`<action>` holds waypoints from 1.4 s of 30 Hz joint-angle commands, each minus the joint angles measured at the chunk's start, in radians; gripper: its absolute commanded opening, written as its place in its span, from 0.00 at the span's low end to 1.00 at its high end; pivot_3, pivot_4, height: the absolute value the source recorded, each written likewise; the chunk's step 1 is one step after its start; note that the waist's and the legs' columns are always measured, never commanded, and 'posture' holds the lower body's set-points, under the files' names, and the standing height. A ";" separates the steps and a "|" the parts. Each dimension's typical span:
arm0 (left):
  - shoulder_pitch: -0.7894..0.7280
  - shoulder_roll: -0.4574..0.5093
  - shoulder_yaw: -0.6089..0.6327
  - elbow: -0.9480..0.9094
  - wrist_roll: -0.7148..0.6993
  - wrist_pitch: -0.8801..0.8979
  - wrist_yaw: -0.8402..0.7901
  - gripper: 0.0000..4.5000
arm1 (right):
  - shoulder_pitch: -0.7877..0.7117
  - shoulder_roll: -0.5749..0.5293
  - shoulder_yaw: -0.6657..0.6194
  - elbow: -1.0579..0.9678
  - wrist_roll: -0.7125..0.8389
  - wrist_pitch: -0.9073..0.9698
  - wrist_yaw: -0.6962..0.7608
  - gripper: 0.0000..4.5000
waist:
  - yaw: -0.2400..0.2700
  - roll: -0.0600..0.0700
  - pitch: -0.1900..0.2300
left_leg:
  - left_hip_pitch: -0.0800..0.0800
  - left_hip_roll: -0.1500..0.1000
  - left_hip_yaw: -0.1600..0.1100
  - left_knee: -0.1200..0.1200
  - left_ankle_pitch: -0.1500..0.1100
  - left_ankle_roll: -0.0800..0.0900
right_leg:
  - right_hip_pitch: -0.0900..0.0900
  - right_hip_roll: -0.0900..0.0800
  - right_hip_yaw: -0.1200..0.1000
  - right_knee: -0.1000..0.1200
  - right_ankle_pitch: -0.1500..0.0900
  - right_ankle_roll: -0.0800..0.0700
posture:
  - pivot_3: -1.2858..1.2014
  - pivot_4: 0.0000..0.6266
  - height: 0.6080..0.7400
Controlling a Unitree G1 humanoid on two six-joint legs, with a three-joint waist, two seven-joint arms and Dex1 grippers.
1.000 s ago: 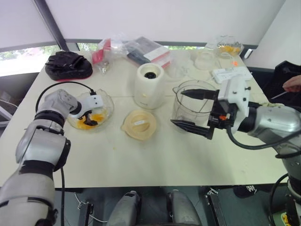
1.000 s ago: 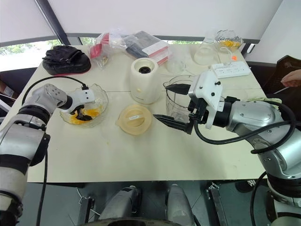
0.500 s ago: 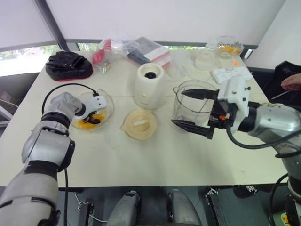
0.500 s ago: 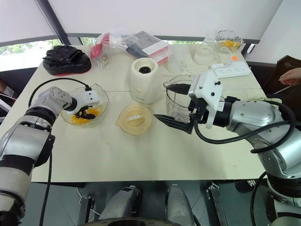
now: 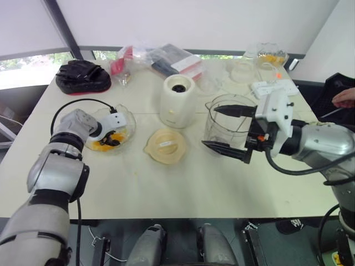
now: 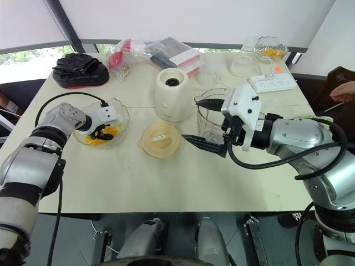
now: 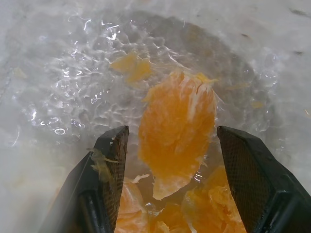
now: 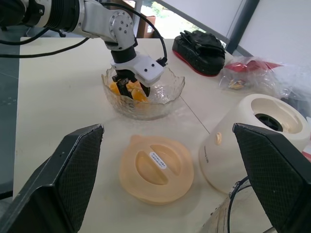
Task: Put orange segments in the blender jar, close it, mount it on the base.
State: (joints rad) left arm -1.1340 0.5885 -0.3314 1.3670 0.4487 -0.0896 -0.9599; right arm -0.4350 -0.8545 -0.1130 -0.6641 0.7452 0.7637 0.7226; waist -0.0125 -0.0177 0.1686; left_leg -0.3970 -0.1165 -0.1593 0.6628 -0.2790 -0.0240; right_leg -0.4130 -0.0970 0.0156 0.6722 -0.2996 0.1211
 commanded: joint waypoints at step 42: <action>0.047 0.101 0.387 -0.049 -0.331 0.065 0.008 0.27 | -0.040 0.043 0.044 0.019 -0.063 -0.056 0.022 1.00 | -0.003 -0.001 -0.001 | -0.011 -0.001 0.000 0.006 0.001 -0.001 | -0.014 -0.001 0.001 0.011 0.000 0.000 | 0.52 0.24 1.00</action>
State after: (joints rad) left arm -1.0611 0.6628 -0.0086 1.3527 0.1910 -0.0401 -0.9521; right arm -0.4719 -0.8123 -0.0541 -0.6237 0.6876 0.7286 0.7498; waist -0.0155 -0.0183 0.1680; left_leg -0.4078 -0.1179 -0.1590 0.6686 -0.2782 -0.0253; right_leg -0.4274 -0.0985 0.0166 0.6835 -0.2995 0.1210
